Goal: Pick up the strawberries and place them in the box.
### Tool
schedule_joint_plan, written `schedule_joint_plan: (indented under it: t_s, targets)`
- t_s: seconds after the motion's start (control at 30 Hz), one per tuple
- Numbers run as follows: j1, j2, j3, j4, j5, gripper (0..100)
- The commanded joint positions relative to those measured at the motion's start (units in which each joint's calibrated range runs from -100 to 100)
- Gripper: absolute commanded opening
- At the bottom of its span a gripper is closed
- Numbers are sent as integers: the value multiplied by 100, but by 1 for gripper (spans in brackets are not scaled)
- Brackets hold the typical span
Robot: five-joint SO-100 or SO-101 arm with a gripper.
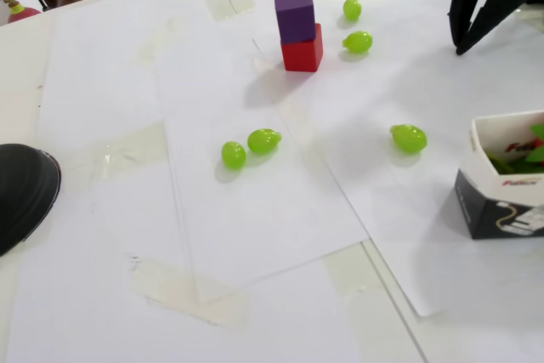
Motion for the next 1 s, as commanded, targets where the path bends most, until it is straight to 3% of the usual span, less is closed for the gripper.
schedule_joint_plan:
  t_s: [0.0, 0.97]
  targets:
    - [-76, 5, 0, 115, 10, 0]
    - [5, 5, 0, -171, -195, 0]
